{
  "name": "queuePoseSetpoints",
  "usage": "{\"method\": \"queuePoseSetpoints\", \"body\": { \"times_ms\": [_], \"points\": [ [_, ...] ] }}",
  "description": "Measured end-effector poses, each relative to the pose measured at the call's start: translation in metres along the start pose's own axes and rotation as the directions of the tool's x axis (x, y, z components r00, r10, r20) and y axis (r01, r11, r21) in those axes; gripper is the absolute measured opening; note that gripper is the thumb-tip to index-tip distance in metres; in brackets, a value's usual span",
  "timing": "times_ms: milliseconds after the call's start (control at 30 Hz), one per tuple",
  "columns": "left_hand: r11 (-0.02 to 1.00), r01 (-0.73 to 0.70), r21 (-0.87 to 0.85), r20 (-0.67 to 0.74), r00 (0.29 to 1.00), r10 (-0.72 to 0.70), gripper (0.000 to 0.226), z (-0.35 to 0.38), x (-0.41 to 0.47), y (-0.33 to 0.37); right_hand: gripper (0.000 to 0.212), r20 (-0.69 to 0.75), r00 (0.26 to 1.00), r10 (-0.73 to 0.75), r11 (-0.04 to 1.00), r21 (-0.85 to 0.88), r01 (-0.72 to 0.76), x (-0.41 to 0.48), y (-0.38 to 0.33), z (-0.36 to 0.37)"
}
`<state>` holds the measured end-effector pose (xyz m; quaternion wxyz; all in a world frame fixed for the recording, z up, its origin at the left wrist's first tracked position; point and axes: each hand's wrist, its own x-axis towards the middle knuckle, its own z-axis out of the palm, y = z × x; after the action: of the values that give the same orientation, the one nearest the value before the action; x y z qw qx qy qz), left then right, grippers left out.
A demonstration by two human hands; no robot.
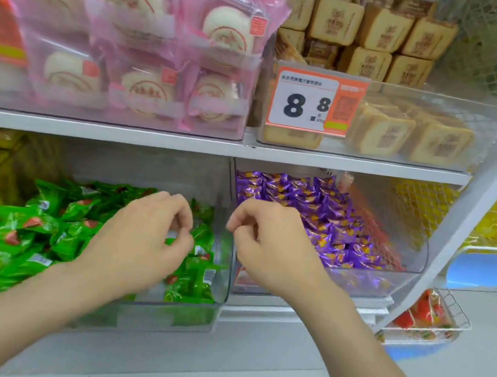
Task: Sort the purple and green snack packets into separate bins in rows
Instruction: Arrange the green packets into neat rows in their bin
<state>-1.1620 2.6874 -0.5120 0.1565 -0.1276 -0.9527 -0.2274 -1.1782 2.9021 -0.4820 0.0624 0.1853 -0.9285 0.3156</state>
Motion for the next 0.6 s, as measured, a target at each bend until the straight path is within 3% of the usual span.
{"method": "queuePoseSetpoints", "body": {
  "times_ms": [100,233,333,433,600],
  "points": [
    [0.988,0.152,-0.001,0.175,0.973,-0.149,0.017,0.003,0.015,-0.036,0.022,-0.018,0.999,0.046,0.994,-0.095,-0.047,0.021,-0.010,0.022],
    [0.987,0.157,0.026,0.234,0.959,-0.158,0.033,0.026,0.057,-0.059,0.016,-0.103,0.989,0.106,0.979,-0.162,-0.122,0.052,-0.005,0.036],
    [0.986,0.169,-0.015,0.281,0.947,-0.158,0.033,0.053,0.089,-0.070,0.011,-0.110,0.987,0.121,0.968,-0.208,-0.142,0.064,-0.005,0.043],
    [0.990,0.127,0.064,0.325,0.935,-0.141,0.035,0.079,0.111,-0.077,0.019,-0.079,0.991,0.108,0.951,-0.281,-0.126,0.070,-0.009,0.050],
    [0.956,0.251,0.150,0.382,0.877,-0.290,0.015,0.091,0.127,-0.060,0.029,-0.064,0.993,0.100,0.926,-0.359,-0.116,0.079,-0.010,0.061]
  ]
}}
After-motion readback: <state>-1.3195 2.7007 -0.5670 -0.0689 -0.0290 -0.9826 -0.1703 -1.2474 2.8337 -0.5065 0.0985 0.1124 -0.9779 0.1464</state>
